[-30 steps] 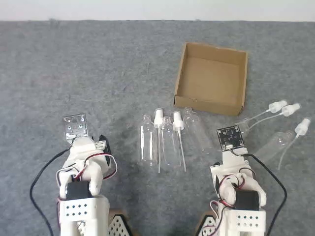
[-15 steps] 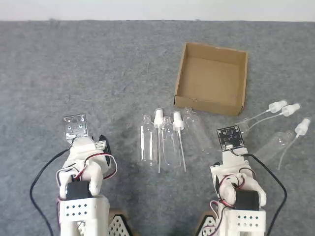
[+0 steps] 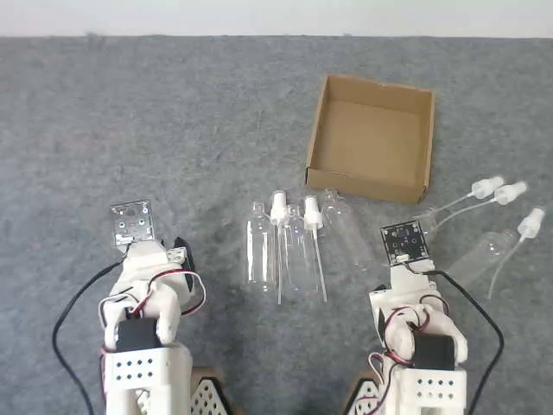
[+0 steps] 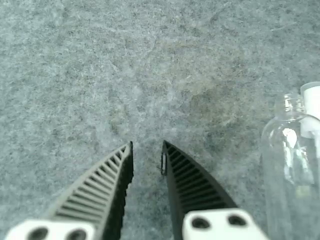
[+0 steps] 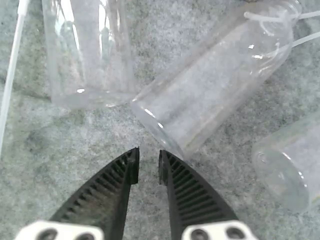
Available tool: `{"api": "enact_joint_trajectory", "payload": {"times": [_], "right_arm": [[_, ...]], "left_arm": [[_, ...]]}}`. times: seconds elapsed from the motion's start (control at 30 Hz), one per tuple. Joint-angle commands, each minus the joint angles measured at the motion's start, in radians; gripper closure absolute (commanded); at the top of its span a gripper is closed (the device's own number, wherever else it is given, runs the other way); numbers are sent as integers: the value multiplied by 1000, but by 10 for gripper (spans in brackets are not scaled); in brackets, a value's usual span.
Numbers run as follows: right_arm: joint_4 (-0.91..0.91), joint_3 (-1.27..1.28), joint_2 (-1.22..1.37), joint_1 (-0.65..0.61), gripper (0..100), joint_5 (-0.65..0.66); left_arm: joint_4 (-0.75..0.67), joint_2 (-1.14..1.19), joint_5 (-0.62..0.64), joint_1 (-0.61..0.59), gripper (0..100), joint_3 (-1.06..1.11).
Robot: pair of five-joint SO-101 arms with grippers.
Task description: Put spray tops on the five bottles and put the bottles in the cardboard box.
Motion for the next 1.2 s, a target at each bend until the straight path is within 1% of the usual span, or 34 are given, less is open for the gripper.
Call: {"api": "enact_joint_trajectory", "payload": {"times": [0.0, 0.33, 0.47, 0.57, 0.63, 0.7, 0.77, 0.9, 0.97, 1.03, 1.17], "right_arm": [[8, 23, -18, 5, 972, 2], [-7, 23, -19, -4, 971, 6], [-101, 11, -21, -4, 971, 8], [-259, -15, -21, 31, 971, 8], [-334, -55, -21, 62, 971, 9], [-369, -117, -19, 104, 971, 9], [-366, -204, -15, 134, 971, 3], [-309, -354, -7, 151, 970, 2], [-300, -397, 41, 177, 970, -17], [-323, -431, 134, 232, 950, -52], [-394, -565, 417, 338, 847, -109]], "left_arm": [[3, -15, 8, 2, 917, -10], [5, -15, 5, 21, 918, -10], [5, -15, 5, 23, 917, -10], [3, -15, 5, 20, 917, -10], [3, -15, 5, 21, 917, -10], [3, -15, 5, 21, 917, -10], [3, -15, 5, 21, 918, -10], [3, -15, 5, 21, 918, -10], [3, -15, 5, 21, 918, -10], [3, -15, 5, 21, 918, -10], [5, -15, 5, 21, 919, -10]]}}
